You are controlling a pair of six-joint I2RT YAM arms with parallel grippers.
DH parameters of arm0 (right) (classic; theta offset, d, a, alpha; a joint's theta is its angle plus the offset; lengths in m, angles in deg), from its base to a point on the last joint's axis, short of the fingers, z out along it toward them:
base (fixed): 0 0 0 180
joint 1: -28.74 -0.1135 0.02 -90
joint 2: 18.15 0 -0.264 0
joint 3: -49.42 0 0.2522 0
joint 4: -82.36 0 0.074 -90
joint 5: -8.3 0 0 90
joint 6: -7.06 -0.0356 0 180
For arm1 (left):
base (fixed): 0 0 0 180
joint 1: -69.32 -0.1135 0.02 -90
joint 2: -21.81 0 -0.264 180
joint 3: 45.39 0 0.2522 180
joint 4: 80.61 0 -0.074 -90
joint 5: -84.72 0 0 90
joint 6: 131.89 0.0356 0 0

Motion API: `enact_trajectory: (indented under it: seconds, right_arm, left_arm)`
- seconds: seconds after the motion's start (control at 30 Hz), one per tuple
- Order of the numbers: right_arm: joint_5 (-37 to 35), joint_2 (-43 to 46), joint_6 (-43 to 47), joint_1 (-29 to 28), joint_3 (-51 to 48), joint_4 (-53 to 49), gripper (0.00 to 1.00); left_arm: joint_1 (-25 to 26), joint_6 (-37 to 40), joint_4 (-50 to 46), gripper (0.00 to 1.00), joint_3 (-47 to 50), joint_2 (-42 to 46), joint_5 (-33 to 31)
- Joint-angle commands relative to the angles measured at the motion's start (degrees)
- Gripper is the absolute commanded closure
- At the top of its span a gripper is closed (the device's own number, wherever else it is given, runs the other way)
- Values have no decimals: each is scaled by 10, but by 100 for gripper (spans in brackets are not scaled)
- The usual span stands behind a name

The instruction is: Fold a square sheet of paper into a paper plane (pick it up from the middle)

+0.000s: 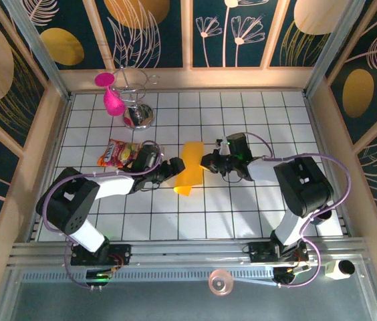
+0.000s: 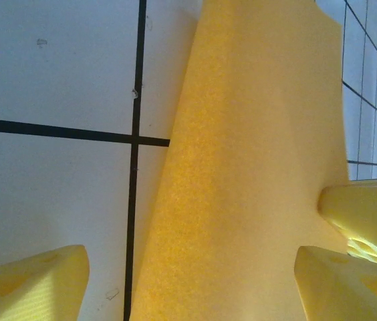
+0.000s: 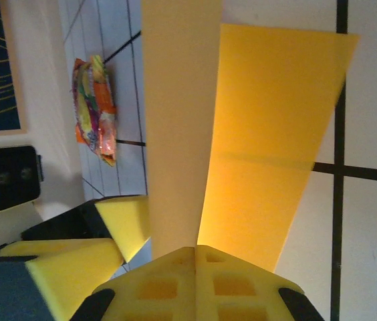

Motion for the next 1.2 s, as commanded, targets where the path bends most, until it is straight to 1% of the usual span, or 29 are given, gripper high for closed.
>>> enact_trajectory:
  seconds: [0.0, 0.13, 0.4, 0.77, 0.93, 1.03, 1.17]
  right_arm:
    - [-15, -21, -28, -14, 4, 35, 100]
    - [-44, -28, -65, -42, 0, 52, 100]
    - [-102, -30, -108, -73, -6, 44, 100]
    - [-99, -53, -116, -80, 1, 45, 100]
    - [-102, -53, -111, -80, 3, 38, 100]
    - [-103, -54, -111, -80, 6, 34, 99]
    - [-113, -47, -101, -78, 10, 18, 94]
  left_arm:
    - [-2, 20, -23, 23, -22, -4, 5]
    - [-2, 34, -48, 29, -40, -16, 7]
    - [-2, 70, -99, 35, -64, -31, -7]
    - [-2, 80, -126, 48, -77, -54, -29]
    - [-1, 82, -132, 52, -81, -75, -36]
    - [-1, 81, -136, 55, -81, -82, -43]
    - [-1, 81, -146, 59, -81, -95, -57]
